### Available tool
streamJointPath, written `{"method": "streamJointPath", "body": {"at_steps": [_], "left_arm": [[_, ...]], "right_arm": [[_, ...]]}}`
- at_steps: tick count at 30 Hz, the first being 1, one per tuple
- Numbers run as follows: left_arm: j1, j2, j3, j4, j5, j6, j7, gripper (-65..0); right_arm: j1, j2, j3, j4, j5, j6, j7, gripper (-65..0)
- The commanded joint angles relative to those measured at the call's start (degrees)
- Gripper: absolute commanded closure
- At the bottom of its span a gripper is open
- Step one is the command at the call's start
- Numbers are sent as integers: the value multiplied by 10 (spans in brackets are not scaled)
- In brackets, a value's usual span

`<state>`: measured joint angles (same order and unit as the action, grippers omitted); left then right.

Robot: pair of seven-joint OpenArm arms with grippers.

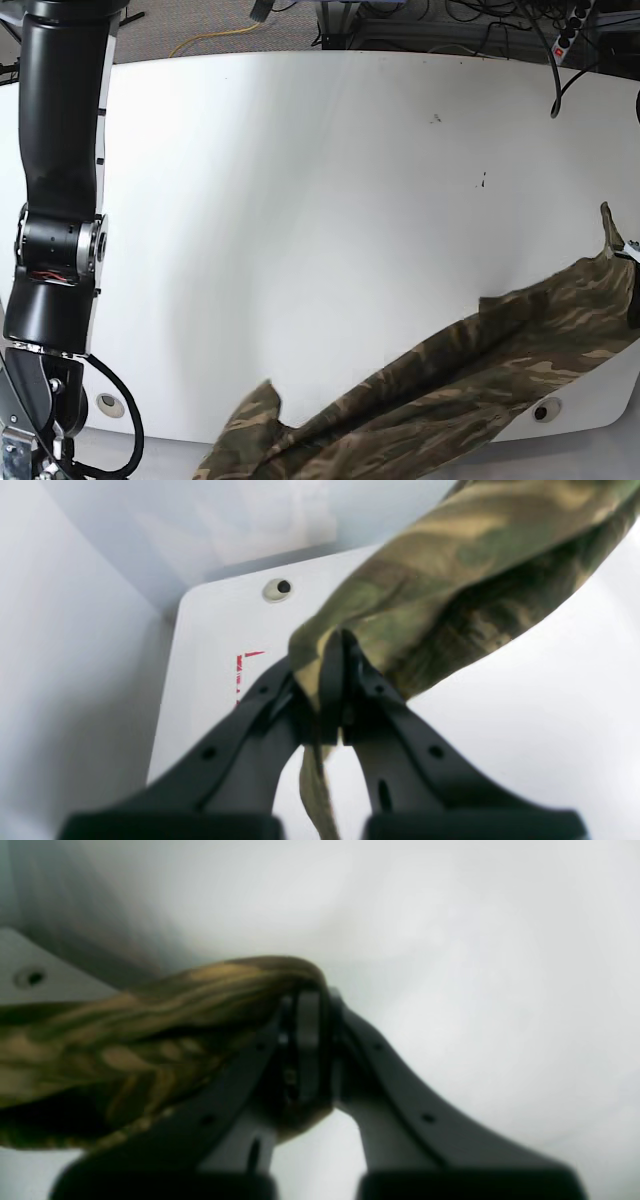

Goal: Fold the T-shirt properly
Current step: 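Lift the shirt with both grippers and stretch it between them, then lay the stretched shirt down across the table with both grippers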

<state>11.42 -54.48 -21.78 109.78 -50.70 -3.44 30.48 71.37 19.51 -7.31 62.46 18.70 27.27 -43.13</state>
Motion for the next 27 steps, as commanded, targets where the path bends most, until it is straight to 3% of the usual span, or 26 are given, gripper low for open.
{"method": "streamJointPath", "body": {"at_steps": [1,3,6,14,19,27], "left_arm": [[-3,-11,3,6,-2,1,-11,-1],[15,-8,13,7,0,1,-11,-1],[40,-2,21,7,1,1,-11,-1],[113,78,32,7,65,-6,-10,-1],[140,144,34,7,151,-74,-9,-1],[179,262,30,2,351,-194,-9,0]], "right_arm": [[12,13,44,31,19,-6,15,0],[-37,18,84,55,18,-5,5,0],[-92,30,93,74,25,-5,0,0],[-303,36,198,128,45,-3,0,0],[-421,16,242,162,45,-3,1,0],[-569,-14,296,222,45,-3,0,0]]}}
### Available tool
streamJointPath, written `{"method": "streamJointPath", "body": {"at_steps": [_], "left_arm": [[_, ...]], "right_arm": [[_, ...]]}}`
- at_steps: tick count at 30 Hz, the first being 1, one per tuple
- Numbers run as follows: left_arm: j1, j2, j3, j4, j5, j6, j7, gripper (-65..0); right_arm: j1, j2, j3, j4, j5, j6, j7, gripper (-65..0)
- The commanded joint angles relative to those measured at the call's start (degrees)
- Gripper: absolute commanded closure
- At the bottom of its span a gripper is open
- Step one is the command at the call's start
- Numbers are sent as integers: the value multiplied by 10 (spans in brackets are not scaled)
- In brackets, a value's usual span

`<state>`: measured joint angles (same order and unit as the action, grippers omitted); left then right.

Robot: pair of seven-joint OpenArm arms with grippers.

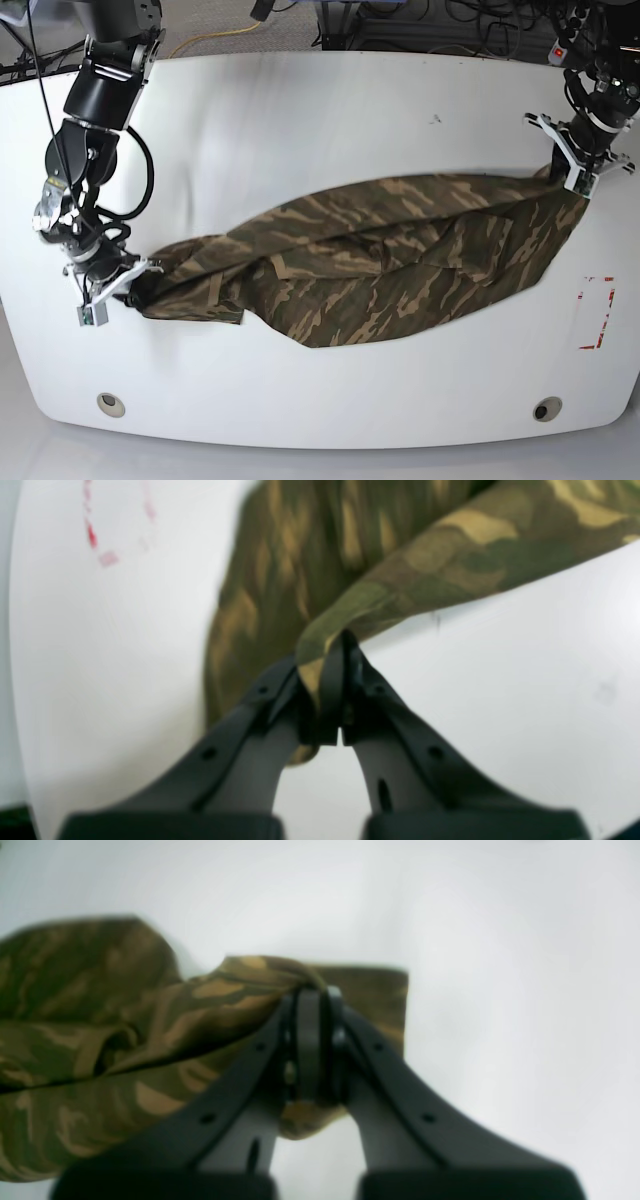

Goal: Fold the T-shirt properly
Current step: 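Lay the stretched shirt down across the table with both grippers, then release and regrasp the shirt edge with the right gripper nearer the middle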

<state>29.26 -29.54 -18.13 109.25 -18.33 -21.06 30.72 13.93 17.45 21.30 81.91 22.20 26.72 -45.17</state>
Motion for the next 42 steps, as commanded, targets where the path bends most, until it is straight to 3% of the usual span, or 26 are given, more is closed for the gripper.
{"method": "streamJointPath", "body": {"at_steps": [1,8,10,19,25,29,32,34,37,39,42], "left_arm": [[2,22,-8,7,47,-31,-11,0],[6,131,-78,6,188,-165,-11,0],[6,150,-94,2,214,-189,-12,0],[7,166,-121,-9,229,-189,-12,0],[9,166,-121,-16,229,-189,-13,0],[9,166,-121,-16,228,-189,-13,0],[9,166,-121,-16,227,-189,-14,0],[9,163,-121,-16,227,-189,-15,0],[9,163,-121,-14,227,-189,-15,0],[9,163,-121,-14,227,-189,-15,0],[9,163,-122,-14,227,-189,-15,0]], "right_arm": [[-7,4,16,35,10,3,20,0],[-88,-20,52,77,11,41,-9,0],[-106,-31,67,84,11,53,-21,0],[-166,-41,113,102,11,128,-59,0],[-197,-42,114,104,11,133,-61,0],[-200,-42,114,104,11,133,-61,-82],[-200,-42,115,124,11,133,-61,-216],[-201,-42,114,156,11,133,-62,-344],[-211,-50,113,208,12,133,-67,-469],[-213,-55,112,243,23,133,-80,-509],[-205,-57,88,270,52,133,-107,-514]]}}
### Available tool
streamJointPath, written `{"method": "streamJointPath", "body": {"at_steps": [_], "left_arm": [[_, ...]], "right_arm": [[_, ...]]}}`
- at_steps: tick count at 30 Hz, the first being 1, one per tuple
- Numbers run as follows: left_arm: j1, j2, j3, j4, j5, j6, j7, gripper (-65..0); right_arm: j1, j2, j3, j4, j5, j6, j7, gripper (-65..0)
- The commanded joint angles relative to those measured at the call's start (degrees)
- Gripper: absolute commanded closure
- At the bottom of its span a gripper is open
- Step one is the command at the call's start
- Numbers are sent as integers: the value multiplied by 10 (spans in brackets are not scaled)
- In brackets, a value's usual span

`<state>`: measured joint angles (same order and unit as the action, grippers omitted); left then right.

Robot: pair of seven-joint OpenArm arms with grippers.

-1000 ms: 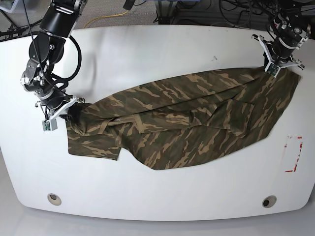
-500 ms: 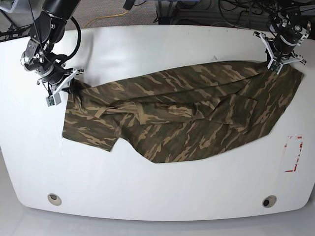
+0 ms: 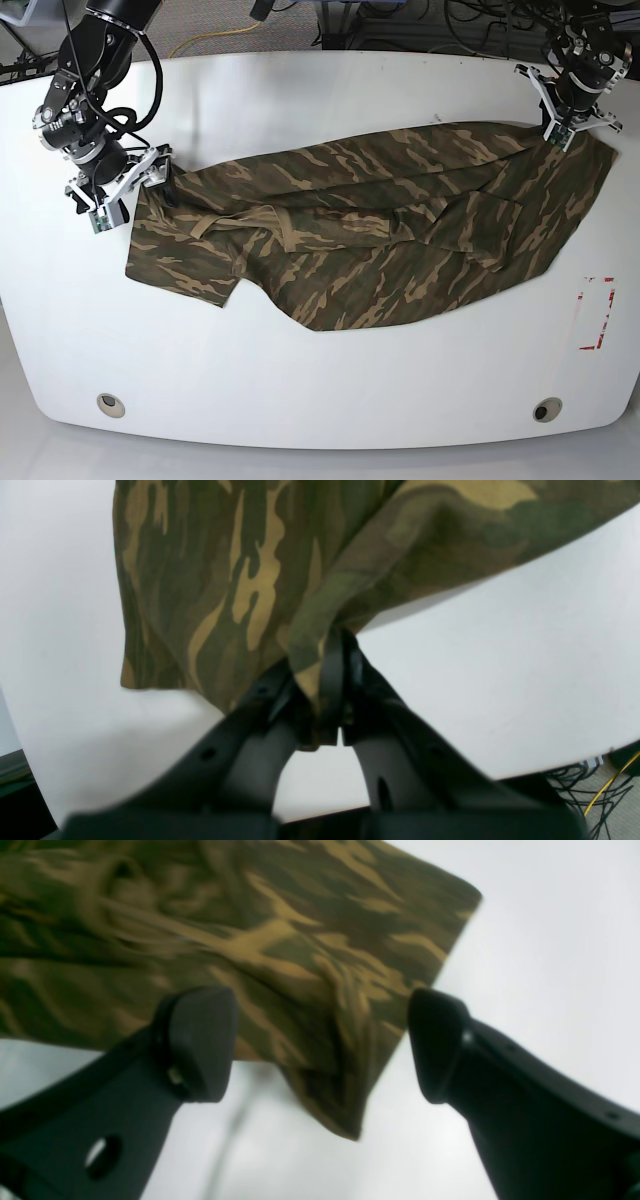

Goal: Fold the T-shirt properly
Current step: 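Release and regrasp the shirt edge with the right gripper nearer the middle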

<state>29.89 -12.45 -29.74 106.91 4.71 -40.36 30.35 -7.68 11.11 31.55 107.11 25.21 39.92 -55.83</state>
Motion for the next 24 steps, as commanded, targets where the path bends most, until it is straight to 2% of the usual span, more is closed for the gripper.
{"method": "streamJointPath", "body": {"at_steps": [1,4,9,13,24], "left_arm": [[2,-7,-5,9,-4,4,-11,0],[2,-7,-5,10,-4,4,-10,0],[3,-6,-5,12,-3,4,-9,0],[3,-6,-5,12,-2,4,-9,0],[3,-6,-5,12,1,4,-9,0]], "right_arm": [[18,7,-32,18,29,1,-6,-514],[40,11,-93,12,31,1,-13,-499],[96,11,-233,-29,23,1,-13,-493],[157,11,-298,-109,28,1,-13,-493],[308,-10,-320,-370,29,1,-14,-493]]}}
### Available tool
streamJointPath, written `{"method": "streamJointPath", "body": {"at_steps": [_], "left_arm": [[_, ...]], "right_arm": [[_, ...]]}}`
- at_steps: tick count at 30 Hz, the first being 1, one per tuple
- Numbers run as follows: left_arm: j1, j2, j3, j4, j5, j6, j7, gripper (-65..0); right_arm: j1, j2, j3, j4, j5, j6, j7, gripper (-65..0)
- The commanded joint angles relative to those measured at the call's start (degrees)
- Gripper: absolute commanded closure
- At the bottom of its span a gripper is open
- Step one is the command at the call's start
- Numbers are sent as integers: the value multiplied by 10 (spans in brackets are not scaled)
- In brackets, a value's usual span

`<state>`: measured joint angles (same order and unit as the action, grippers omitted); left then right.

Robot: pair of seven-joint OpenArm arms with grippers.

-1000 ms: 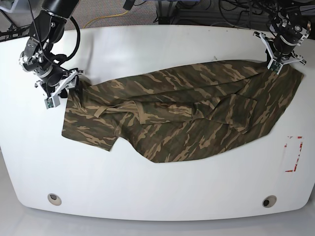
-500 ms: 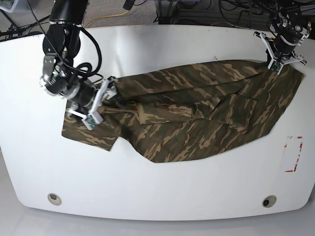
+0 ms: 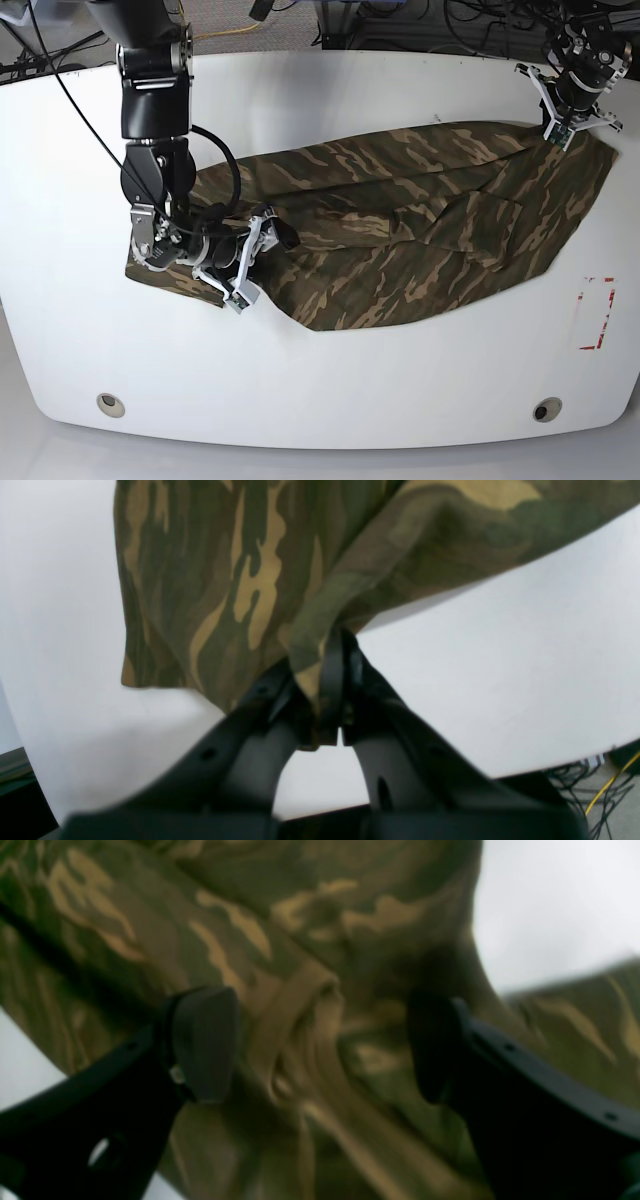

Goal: Fold the T-shirt properly
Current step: 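Release and regrasp the shirt edge with the right gripper nearer the middle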

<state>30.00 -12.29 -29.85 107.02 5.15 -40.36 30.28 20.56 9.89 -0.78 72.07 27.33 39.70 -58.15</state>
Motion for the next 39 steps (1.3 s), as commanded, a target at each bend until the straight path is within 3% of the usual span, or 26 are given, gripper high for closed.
{"method": "streamJointPath", "body": {"at_steps": [1,11,15,19,24,27,30,36,39], "left_arm": [[1,-8,-4,11,-4,4,-9,0],[0,-8,-4,11,-4,4,-8,0],[0,-8,-4,11,-4,4,-8,0],[-1,-8,-4,11,-4,4,-8,0],[-1,-8,-3,11,-4,4,-8,0],[-1,-8,-3,11,-4,4,-8,0],[-1,-9,-3,11,-4,4,-8,0],[-2,-10,-2,11,-4,4,-8,0],[-2,-10,0,11,-4,4,-8,0]], "right_arm": [[31,2,3,-31,8,3,9,-493],[59,-29,3,-121,8,3,-4,-493],[52,-49,3,-118,8,3,-6,-461],[39,-62,3,-118,8,3,-6,-376],[28,-70,3,-115,8,3,-6,-184],[17,-71,3,-86,8,3,-6,-109],[2,-71,4,-48,8,3,-6,-135],[-31,-70,6,38,8,3,-18,-338],[-44,-70,6,57,8,3,-18,-341]]}}
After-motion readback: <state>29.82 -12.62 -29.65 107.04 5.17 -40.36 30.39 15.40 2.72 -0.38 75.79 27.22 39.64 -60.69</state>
